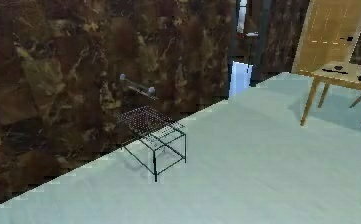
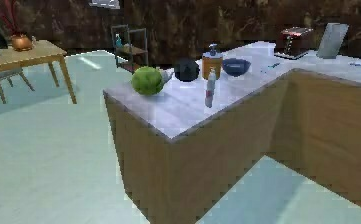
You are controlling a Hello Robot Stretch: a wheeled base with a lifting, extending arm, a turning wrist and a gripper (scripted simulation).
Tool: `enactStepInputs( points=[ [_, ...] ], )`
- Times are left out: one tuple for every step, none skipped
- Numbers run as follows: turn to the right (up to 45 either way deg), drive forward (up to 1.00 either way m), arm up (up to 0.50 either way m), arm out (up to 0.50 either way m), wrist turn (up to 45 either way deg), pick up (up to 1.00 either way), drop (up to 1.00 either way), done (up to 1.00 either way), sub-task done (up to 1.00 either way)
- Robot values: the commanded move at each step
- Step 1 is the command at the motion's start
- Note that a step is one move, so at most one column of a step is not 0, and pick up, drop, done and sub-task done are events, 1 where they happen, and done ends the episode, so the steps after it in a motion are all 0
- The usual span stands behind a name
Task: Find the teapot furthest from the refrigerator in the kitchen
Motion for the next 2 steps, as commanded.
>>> enactStepInputs(
  points=[
    [45.0, 0.00, 0.00, 0.00, 0.0, 0.00, 0.00, 0.00, 0.00],
    [39.0, 0.00, 0.00, 0.00, 0.0, 0.00, 0.00, 0.00, 0.00]
  ],
)
